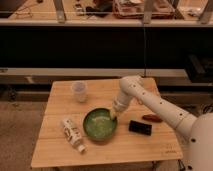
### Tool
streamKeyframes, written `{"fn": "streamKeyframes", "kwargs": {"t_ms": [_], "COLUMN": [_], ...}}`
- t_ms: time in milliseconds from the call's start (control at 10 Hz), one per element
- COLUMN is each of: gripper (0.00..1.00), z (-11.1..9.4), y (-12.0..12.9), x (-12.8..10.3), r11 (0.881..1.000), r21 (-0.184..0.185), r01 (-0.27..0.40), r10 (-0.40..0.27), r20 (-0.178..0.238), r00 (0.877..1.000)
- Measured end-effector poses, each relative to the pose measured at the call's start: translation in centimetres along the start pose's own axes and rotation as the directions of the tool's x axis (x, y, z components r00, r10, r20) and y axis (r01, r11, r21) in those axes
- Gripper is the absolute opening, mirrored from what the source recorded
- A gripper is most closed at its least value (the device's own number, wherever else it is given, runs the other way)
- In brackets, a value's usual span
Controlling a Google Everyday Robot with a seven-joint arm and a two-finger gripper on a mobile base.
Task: Drag the ceramic bowl in a circle
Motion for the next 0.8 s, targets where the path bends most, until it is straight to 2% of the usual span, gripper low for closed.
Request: {"fn": "streamKeyframes", "kwargs": {"t_ms": [200, 400, 600, 800], "gripper": [0.00, 0.00, 0.00, 0.00], "z": [-0.7, -1.6, -2.7, -3.7], "y": [2.1, 3.9, 4.8, 4.7], "x": [-0.1, -1.4, -3.8, -7.1], "r11": [0.997, 0.991, 0.985, 0.984], "r21": [-0.018, -0.038, -0.073, -0.119], "r01": [-0.075, -0.131, -0.153, -0.135], "r10": [0.075, 0.132, 0.155, 0.139], "r20": [0.007, 0.013, 0.016, 0.024], "r00": [0.997, 0.991, 0.988, 0.990]}}
